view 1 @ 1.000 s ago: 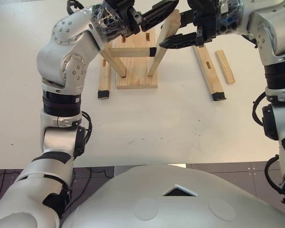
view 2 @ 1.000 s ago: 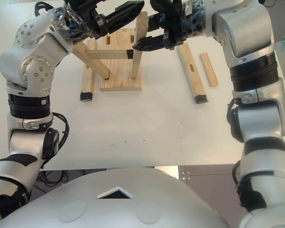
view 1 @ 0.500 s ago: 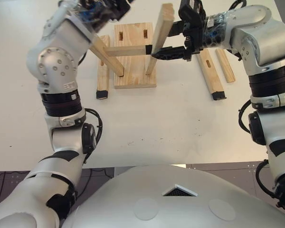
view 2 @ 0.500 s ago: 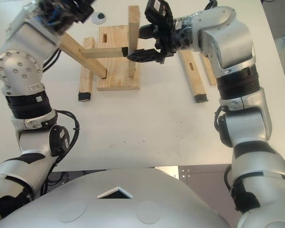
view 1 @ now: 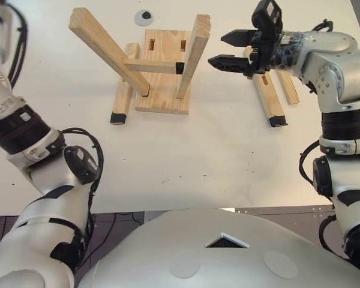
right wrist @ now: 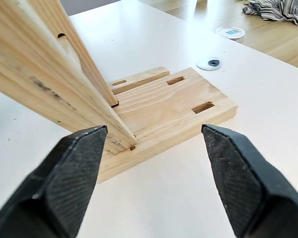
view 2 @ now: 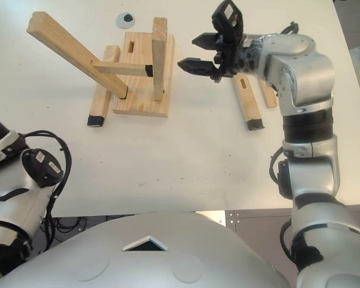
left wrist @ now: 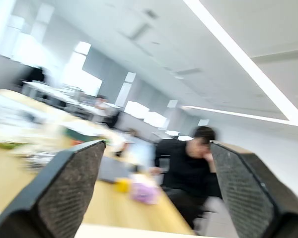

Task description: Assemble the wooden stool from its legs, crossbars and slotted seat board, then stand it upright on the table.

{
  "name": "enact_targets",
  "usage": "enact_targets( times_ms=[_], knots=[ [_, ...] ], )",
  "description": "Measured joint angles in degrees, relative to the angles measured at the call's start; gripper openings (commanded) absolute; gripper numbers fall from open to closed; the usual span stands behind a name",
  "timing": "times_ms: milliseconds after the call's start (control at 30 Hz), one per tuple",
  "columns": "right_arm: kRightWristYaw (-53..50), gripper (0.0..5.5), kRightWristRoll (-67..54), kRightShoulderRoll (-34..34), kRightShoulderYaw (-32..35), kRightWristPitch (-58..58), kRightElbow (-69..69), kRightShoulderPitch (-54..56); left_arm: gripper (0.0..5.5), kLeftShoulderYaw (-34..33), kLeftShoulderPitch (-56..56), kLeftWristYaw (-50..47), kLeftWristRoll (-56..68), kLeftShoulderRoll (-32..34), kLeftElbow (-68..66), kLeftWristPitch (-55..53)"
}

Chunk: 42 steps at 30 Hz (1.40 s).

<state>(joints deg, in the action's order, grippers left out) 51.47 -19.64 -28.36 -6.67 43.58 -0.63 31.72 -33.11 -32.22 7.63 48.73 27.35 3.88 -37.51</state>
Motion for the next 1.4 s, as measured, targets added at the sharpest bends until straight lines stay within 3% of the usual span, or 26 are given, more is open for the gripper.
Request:
enact_targets(
  times_ms=[100,167,333,433,600,800,967,1200,1300,1400],
  knots=[
    [-5.46,2.53,5.10,-2.82,-0.33,-1.82,4.78,-5.70,3.02,-1.13,10.69,-3.31,-8.97,2.52,-1.80,1.61],
    [-15.30,2.22,11.12,-2.45,-0.18,-3.42,6.32,-8.11,2.73,-0.70,19.37,-3.85,-13.44,2.22,-1.47,2.05],
    [-39.15,1.36,12.92,16.36,6.72,-1.34,12.14,-10.62,1.98,7.17,26.13,-3.07,-19.05,-1.83,3.28,4.31],
    [-46.36,0.79,13.18,21.25,9.76,-0.02,13.83,-13.35,1.47,8.40,25.71,-3.11,-19.98,-3.24,3.49,5.14],
    [-47.88,0.01,13.11,21.40,8.21,2.01,14.86,-14.51,0.75,14.99,23.93,-1.96,-17.70,-8.62,7.49,1.63],
    [-47.97,0.00,13.42,24.63,2.68,5.85,17.84,-11.97,0.03,28.60,27.24,-7.13,-16.17,-18.95,19.73,-7.05],
    [-46.59,0.00,13.52,25.34,-2.23,9.98,19.81,-11.39,0.03,27.16,27.89,-9.87,-18.97,-19.29,18.47,-6.91],
    [-41.59,0.00,12.54,24.77,-2.11,11.73,18.25,-11.64,0.03,26.39,26.33,-9.71,-20.69,-19.26,16.95,-6.69],
    [-38.80,0.00,12.49,20.56,-0.52,10.21,14.39,-11.03,0.03,25.72,25.22,-2.94,-18.05,-16.24,16.60,-7.62],
    [-36.94,0.00,13.44,16.49,0.43,5.86,9.26,-8.98,0.03,19.16,21.96,-0.24,-17.16,-10.85,12.84,-7.41]
  ],
)
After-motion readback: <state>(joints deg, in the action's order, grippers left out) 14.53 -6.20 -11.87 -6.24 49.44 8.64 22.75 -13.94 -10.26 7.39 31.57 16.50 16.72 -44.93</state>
